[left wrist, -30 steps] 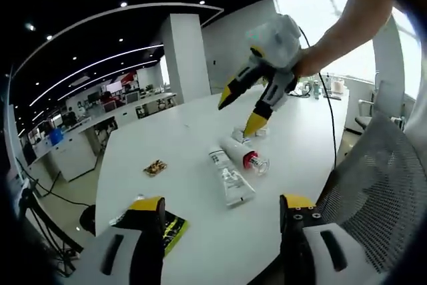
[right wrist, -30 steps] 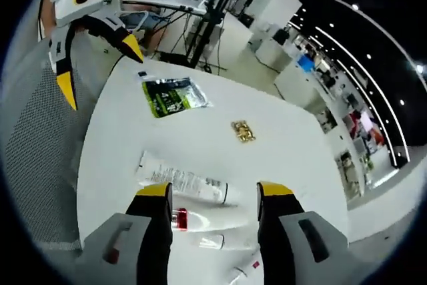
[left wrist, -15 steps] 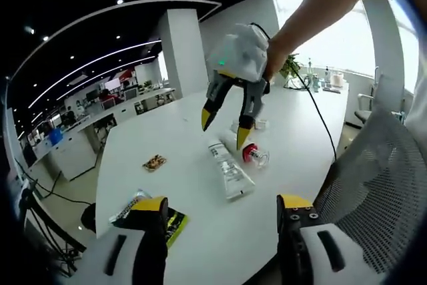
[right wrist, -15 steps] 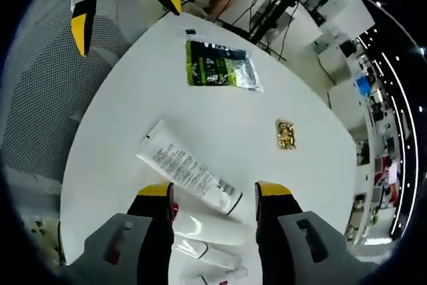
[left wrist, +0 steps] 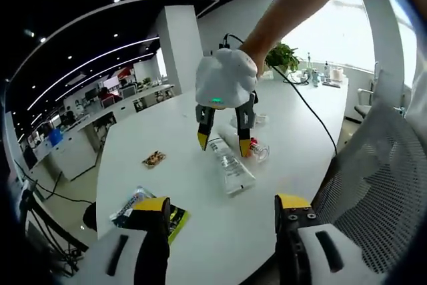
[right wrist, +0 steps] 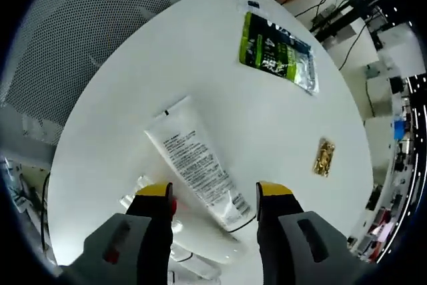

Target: Arrange the skincare products in the storage area until every visible bottle or jar stands upright without overlapping.

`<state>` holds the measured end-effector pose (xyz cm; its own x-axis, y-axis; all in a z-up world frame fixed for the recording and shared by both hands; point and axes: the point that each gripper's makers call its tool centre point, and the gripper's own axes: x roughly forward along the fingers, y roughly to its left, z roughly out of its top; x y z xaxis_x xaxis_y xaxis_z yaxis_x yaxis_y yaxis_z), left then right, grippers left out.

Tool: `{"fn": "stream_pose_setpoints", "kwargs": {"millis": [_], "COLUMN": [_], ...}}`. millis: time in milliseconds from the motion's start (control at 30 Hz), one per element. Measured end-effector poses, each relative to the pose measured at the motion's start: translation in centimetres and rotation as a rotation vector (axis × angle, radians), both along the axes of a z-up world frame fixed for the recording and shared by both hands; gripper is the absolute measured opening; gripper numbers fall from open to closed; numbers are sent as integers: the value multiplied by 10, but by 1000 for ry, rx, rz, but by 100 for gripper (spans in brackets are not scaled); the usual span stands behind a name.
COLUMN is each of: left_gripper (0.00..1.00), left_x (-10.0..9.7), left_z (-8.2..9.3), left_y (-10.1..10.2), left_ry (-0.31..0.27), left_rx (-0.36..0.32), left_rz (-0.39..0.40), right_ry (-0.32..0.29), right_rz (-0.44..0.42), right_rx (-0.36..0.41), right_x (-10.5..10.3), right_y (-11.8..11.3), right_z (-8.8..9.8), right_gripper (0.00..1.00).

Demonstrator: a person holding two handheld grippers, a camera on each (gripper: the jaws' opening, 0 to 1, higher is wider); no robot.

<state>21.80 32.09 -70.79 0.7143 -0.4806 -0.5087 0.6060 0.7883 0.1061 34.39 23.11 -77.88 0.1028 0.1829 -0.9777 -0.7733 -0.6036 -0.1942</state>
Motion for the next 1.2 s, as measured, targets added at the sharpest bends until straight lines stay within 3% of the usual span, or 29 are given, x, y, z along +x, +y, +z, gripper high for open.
{"fn": "stream_pose_setpoints", "kwargs": {"millis": [233, 533, 833, 1200], "left_gripper": [63, 62, 60, 59], "left_x": [-2, -3, -4, -4], "left_z": [-4, -5, -8, -13], "left_y": [0, 1, 1, 1], "left_ry": [11, 12, 22, 33], "left_rx": [16, 22, 32, 49], "left_rz": [-6, -10, -16, -22], "right_ry": [39, 71, 120, 158], "right_rz": [45, 171, 209, 206], "right_rx": [-72, -166, -179, -135], "right_x": [-3, -10, -8, -8], "right_y": [3, 1, 5, 6], "right_z": [-14, -31, -32, -30], "right_gripper": [46, 45, 48, 46]}}
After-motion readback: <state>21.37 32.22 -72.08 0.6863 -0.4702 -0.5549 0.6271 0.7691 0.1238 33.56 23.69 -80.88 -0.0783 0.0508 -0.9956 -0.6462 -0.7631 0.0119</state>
